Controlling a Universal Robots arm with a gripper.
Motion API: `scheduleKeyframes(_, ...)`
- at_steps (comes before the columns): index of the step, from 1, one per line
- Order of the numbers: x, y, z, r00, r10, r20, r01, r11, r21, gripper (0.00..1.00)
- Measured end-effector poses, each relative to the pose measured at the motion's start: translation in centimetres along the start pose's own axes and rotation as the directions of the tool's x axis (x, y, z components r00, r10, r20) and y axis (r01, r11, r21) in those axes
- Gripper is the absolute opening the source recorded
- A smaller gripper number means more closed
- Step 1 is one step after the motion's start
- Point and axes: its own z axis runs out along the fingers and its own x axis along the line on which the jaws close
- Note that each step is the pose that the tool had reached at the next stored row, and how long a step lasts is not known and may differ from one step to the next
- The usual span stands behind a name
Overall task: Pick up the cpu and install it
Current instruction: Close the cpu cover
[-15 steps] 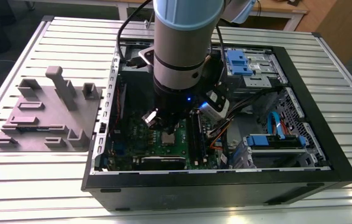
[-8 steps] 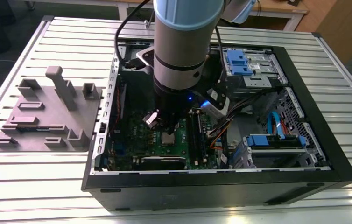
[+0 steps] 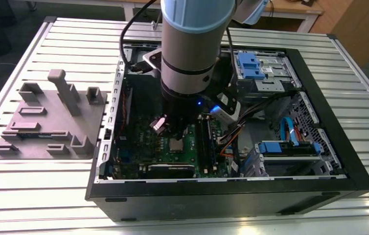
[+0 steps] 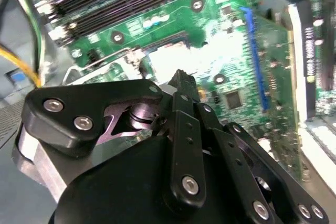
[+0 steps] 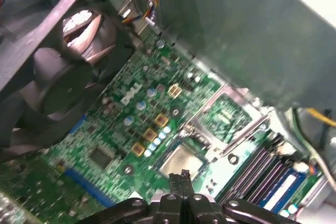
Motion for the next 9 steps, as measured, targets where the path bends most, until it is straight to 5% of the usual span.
scheduleKeyframes(2, 0.01, 0.0, 0.0, 0.9998, -0.002, 0.0202, 0.003, 0.9997, -0.0255, 0.1)
scheduleKeyframes(9, 0.01, -0.01, 0.05, 0.9954, -0.094, 0.0173, 0.094, 0.9951, -0.0285, 0.1)
